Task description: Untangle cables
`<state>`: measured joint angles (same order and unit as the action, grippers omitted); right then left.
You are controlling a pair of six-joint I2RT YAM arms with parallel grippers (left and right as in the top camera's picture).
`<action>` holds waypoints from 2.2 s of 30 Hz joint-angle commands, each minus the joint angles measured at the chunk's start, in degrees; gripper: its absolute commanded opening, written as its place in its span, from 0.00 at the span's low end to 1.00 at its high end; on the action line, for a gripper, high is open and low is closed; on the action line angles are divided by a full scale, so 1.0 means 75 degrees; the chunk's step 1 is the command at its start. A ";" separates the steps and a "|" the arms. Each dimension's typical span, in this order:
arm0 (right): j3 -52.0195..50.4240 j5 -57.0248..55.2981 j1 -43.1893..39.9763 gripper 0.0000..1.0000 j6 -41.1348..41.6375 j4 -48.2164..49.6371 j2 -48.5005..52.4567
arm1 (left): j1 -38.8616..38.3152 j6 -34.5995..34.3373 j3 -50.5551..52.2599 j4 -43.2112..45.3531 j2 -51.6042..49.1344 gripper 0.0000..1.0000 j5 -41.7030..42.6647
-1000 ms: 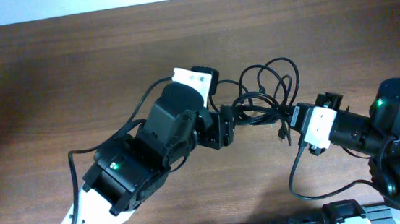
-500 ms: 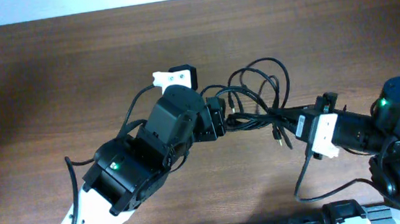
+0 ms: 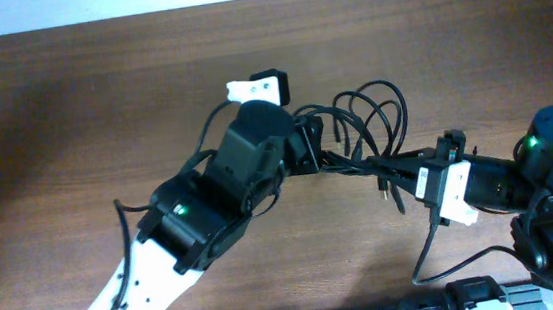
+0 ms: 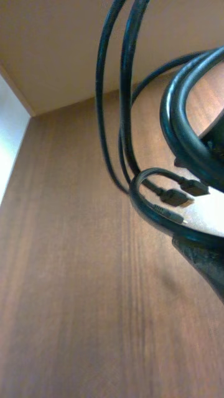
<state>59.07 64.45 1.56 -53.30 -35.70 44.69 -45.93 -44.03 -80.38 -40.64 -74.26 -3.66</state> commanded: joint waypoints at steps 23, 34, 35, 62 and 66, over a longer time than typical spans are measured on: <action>0.0085 -0.1842 -0.0012 0.04 0.3582 -0.1151 0.0612 | 0.0248 0.0452 -0.0105 0.2911 0.1306 0.00 -0.0860; 0.0085 -0.1827 -0.0012 0.04 0.3582 -0.1384 0.0612 | 0.0248 0.0358 -0.0102 0.3748 0.1052 0.00 -0.3459; 0.0085 -0.1830 -0.0012 0.04 0.3579 -0.1384 0.0612 | 0.0248 0.0358 -0.0102 0.3727 0.1017 0.00 -0.3800; 0.0085 -0.1824 -0.0012 0.04 0.3853 -0.1848 0.0606 | 0.0245 0.3573 -0.0102 0.1370 0.0501 0.57 -0.8967; 0.0085 -0.1824 -0.0012 0.04 0.3864 -0.1842 0.0606 | 0.0245 0.3220 -0.0102 0.0868 0.0504 0.71 -0.8271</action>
<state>59.66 50.30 1.58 -24.36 -49.93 49.56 -44.23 -18.35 -80.29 -33.65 -70.67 -67.99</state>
